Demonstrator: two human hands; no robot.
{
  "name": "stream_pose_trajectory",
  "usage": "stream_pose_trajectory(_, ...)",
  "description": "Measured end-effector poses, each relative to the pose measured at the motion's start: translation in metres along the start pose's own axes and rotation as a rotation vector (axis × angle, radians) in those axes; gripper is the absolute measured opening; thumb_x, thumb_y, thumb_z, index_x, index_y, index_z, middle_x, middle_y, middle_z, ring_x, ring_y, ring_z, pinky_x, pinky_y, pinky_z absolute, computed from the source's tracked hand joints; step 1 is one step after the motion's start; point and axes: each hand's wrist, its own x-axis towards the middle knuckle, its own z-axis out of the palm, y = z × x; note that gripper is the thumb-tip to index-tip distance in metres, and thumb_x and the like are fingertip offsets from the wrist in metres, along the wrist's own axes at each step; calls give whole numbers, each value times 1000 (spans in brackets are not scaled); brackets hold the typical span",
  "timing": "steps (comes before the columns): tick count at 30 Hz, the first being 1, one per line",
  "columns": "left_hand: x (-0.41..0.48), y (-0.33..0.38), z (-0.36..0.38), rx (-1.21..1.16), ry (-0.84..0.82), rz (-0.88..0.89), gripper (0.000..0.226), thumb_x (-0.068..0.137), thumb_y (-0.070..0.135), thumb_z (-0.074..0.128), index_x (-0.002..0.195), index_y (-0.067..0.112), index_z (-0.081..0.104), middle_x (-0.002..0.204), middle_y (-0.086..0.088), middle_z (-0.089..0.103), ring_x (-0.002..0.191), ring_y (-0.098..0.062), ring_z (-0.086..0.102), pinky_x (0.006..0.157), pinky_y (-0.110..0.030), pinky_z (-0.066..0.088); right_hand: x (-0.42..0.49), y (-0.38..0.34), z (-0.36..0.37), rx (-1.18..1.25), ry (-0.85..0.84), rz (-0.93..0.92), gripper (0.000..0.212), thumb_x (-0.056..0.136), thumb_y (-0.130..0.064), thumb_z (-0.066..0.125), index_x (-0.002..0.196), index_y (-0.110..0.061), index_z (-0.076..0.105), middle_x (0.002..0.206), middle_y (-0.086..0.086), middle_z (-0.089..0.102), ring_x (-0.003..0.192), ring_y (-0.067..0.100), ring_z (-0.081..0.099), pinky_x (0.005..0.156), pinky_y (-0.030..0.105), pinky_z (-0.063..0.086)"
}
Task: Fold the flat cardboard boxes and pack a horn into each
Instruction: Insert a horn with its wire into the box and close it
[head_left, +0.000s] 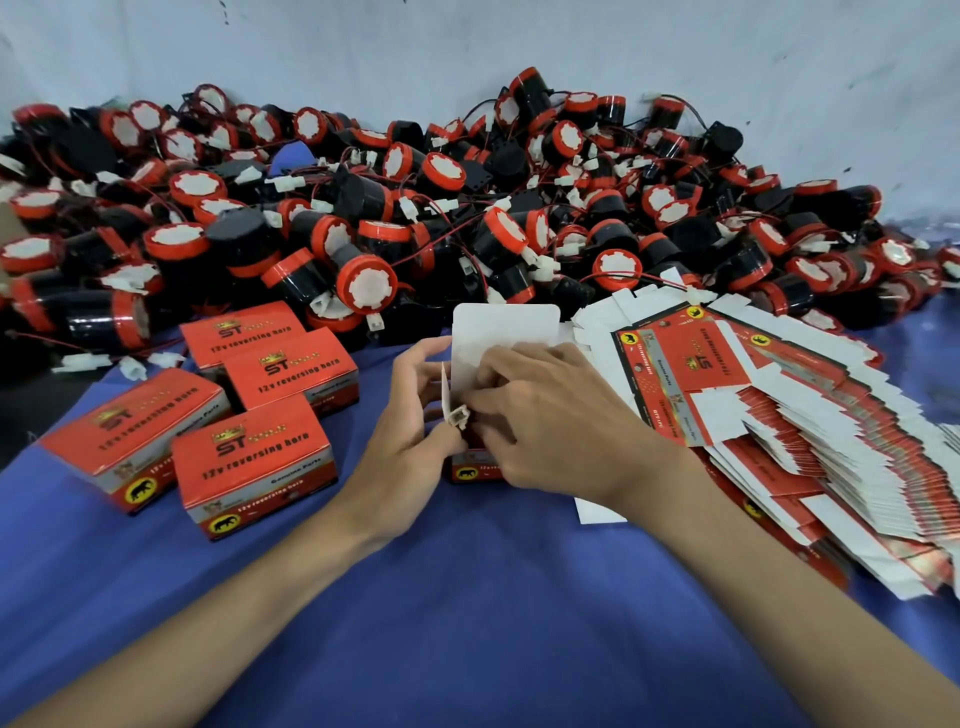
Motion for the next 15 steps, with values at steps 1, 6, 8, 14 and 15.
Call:
stream_pose_trajectory(1,0,0,0,-11,-9,-8,55,82,8,49,124,41,35,113,12,54,94,6,59,73,-14,50,0,1,1,19,4,-22,31,90,-29,43,110,-29,66,112,-10,49,109,10,44,94,33,31)
stream_pose_trajectory(6,2,-2,0,-22,-36,-20,54,81,13,44,126,42,33,116,14,53,102,2,58,78,-18,51,0,8,-4,238,70,-90,21,91,-34,45,94,-24,64,80,-12,57,80,12,48,83,34,36)
stream_pose_trajectory(8,2,-2,-1,-21,-52,-26,56,82,13,44,127,45,32,115,19,53,104,0,57,80,-19,51,2,8,-2,295,101,-76,24,95,-39,47,96,-24,65,81,-10,61,82,12,52,85,36,38)
stream_pose_trajectory(14,2,-1,-3,-21,-59,-25,63,75,7,44,125,43,33,103,27,57,99,-2,59,79,-22,52,4,3,9,311,194,-29,14,90,-30,58,88,-24,70,87,-10,66,89,13,56,84,40,39)
stream_pose_trajectory(15,2,-2,-3,-24,-51,-29,64,74,7,44,125,44,34,105,24,57,100,-3,59,80,-22,52,5,2,10,318,217,-11,11,88,-29,60,88,-23,70,85,-9,67,87,13,57,84,41,40)
